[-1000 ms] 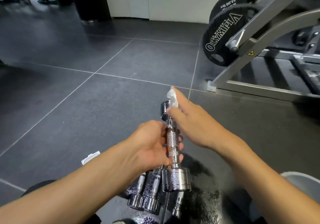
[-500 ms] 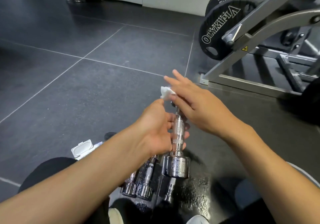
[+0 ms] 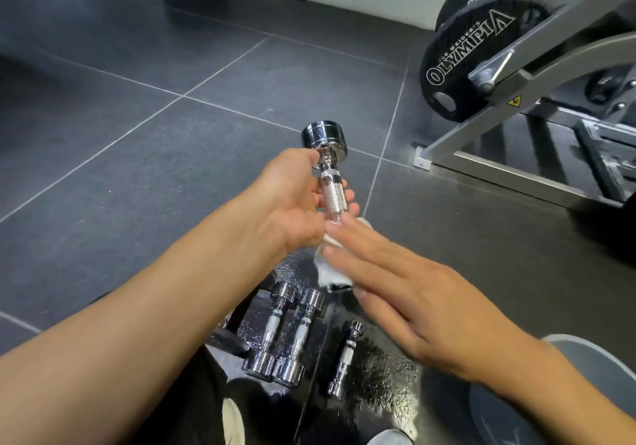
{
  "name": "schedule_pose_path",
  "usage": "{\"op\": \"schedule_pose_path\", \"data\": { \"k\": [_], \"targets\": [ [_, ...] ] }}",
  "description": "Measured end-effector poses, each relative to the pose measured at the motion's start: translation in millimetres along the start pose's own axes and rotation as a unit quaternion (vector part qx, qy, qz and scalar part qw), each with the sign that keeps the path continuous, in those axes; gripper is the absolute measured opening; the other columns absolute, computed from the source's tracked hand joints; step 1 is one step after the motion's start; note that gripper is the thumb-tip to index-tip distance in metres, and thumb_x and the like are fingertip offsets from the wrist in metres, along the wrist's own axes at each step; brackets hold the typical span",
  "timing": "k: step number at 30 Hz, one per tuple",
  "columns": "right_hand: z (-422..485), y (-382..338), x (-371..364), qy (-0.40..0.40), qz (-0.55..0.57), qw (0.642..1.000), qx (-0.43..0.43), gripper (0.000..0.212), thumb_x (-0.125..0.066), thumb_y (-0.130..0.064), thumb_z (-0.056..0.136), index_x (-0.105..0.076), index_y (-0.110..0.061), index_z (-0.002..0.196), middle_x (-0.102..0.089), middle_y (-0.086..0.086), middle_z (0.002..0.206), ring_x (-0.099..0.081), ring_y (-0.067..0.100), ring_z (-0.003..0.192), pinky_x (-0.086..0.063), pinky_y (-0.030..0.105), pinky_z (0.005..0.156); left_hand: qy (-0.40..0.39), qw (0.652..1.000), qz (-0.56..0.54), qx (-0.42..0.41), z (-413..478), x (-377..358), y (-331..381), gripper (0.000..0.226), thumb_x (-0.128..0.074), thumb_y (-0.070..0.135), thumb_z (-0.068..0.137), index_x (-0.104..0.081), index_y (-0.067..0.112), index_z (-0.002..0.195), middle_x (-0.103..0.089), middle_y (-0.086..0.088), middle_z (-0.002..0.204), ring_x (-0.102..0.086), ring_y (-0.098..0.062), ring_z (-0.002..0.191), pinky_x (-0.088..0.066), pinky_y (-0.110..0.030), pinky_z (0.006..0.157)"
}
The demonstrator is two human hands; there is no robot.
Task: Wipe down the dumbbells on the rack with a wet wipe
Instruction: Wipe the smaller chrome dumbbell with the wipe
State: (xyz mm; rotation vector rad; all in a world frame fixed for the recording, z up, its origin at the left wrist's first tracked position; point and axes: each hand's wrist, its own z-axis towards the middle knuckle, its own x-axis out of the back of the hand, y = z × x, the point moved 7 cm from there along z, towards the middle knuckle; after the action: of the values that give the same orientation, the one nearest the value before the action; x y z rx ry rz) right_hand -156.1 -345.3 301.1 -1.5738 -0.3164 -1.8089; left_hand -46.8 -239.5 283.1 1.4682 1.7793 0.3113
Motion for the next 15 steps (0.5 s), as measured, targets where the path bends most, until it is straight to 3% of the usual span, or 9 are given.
{"op": "schedule_pose_path", "data": {
  "k": [3, 6, 9, 12, 14, 15],
  "targets": [
    [-5, -16, -5, -0.014, -0.053, 0.994, 0.090, 0.046, -0.053, -0.021, 0.105, -0.054, -0.006, 0.149, -0.039, 0.006, 0.165, -0.025, 0.023, 0.158, -0.033, 0.045, 0.124, 0.010, 1.000, -0.013, -0.002, 1, 5, 0, 0.036, -0.043, 0.030, 0.108, -0.060, -0.001, 0.105, -0.058, -0.015, 0.098, -0.060, -0.027, 0.087, -0.052, -0.044, 0.075],
    [-13, -14, 0, -0.011, -0.053, 0.992, 0.113, 0.043, -0.053, -0.022, 0.106, -0.058, -0.007, 0.146, -0.042, 0.005, 0.163, -0.030, 0.023, 0.156, -0.035, 0.043, 0.123, 0.004, 1.000, -0.021, 0.012, 3, 6, 2, 0.034, -0.044, 0.033, 0.108, -0.058, 0.004, 0.095, -0.058, -0.013, 0.092, -0.059, -0.028, 0.082, -0.047, -0.050, 0.074],
    [-20, 9, 17, 0.059, -0.008, 0.998, 0.017, 0.042, -0.052, -0.022, 0.104, -0.060, -0.015, 0.145, -0.049, -0.002, 0.159, -0.045, 0.013, 0.148, -0.040, 0.029, 0.118, -0.007, 0.998, -0.053, 0.018, 8, 7, 6, 0.039, -0.051, 0.040, 0.105, -0.057, 0.003, 0.096, -0.056, -0.012, 0.092, -0.058, -0.028, 0.083, -0.046, -0.053, 0.074],
    [-28, 38, 28, 0.136, 0.015, 0.986, -0.093, 0.032, -0.057, -0.029, 0.102, -0.071, -0.030, 0.131, -0.067, -0.018, 0.137, -0.067, 0.002, 0.121, -0.052, 0.020, 0.101, 0.000, 0.996, -0.086, 0.021, 11, 10, 6, 0.038, -0.057, 0.039, 0.102, -0.057, 0.001, 0.097, -0.054, -0.011, 0.091, -0.057, -0.026, 0.081, -0.046, -0.051, 0.072],
    [-30, 57, 34, 0.180, 0.100, 0.960, -0.191, 0.020, -0.066, -0.032, 0.101, -0.076, -0.042, 0.115, -0.077, -0.022, 0.114, -0.074, 0.004, 0.100, -0.056, 0.022, 0.088, 0.002, 0.995, -0.093, 0.022, 12, 11, 4, 0.034, -0.061, 0.035, 0.100, -0.057, 0.001, 0.098, -0.053, -0.010, 0.089, -0.055, -0.024, 0.080, -0.047, -0.049, 0.071],
    [-31, 66, 35, 0.206, 0.188, 0.928, -0.249, 0.017, -0.069, -0.030, 0.099, -0.079, -0.042, 0.107, -0.079, -0.018, 0.106, -0.075, 0.011, 0.095, -0.056, 0.025, 0.084, 0.001, 0.996, -0.087, 0.026, 12, 11, 1, 0.032, -0.064, 0.033, 0.097, -0.057, 0.002, 0.097, -0.052, -0.009, 0.088, -0.055, -0.023, 0.078, -0.047, -0.047, 0.072]
  ]
}}
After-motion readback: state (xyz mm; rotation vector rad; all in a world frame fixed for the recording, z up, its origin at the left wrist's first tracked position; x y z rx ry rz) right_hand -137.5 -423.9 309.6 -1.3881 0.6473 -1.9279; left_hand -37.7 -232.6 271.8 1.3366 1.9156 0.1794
